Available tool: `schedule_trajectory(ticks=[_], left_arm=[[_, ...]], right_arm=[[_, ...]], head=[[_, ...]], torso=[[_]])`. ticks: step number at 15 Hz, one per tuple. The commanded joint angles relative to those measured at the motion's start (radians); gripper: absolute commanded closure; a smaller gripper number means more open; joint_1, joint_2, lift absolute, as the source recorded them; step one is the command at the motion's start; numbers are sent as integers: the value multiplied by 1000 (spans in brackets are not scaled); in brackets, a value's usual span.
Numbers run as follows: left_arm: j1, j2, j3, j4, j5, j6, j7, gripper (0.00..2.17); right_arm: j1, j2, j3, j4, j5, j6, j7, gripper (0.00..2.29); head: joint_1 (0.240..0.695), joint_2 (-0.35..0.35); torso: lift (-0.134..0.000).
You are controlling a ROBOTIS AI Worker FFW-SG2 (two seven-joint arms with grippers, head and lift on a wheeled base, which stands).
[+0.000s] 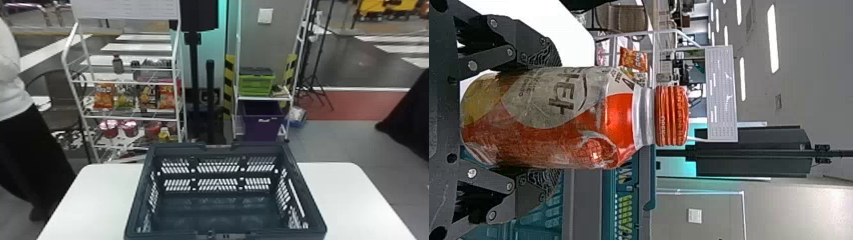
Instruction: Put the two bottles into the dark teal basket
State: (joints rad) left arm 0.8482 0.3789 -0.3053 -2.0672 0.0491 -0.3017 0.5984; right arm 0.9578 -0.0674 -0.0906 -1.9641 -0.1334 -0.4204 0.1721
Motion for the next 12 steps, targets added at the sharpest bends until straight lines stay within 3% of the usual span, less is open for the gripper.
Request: schedule_trajectory(ticks=[1, 12], left_arm=[[0, 0, 0, 1, 0, 0, 0, 2152], [-3, 0, -12, 12, -2, -3, 1, 2148]], right_arm=[[-1, 0, 0, 1, 0, -1, 0, 2162], [9, 5, 0, 4, 0, -28, 0, 2162]], head=[[499, 0], [499, 0]], torso=[[0], [0]])
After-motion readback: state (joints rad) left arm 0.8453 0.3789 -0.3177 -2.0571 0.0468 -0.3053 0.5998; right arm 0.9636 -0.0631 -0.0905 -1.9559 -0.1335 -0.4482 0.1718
